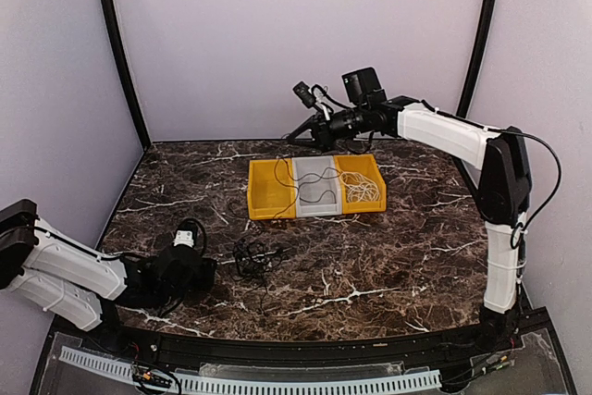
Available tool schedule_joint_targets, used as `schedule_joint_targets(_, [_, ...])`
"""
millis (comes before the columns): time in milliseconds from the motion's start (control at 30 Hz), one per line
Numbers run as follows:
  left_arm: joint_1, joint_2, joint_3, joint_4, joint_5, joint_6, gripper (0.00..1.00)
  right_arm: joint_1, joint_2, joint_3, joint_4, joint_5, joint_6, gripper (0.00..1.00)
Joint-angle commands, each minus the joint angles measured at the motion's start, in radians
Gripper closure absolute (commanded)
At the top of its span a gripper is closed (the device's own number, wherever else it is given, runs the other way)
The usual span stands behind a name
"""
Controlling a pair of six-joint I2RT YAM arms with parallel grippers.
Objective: Untangle the cables
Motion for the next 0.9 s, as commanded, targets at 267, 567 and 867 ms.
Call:
schedule_joint_targets(267, [0.001, -0.063, -0.039, -0.005, -0.007, -0.006, 0.5, 0.012, 0.047, 0.21, 0.023, -0.1, 0.043, 1.0])
schedule_joint_targets(567, [0.001, -0.045, -0.031, 0.004, 0.011, -0.009, 0.51, -0.057, 0.094, 0.146, 0.078, -0.08, 0.048, 1.0])
schedule_joint_targets(867, [0.001, -0.017, -0.015, 0.01, 0.025, -0.002, 0.5, -0.162, 0.099, 0.044, 0.138, 0.006, 0.039, 1.0])
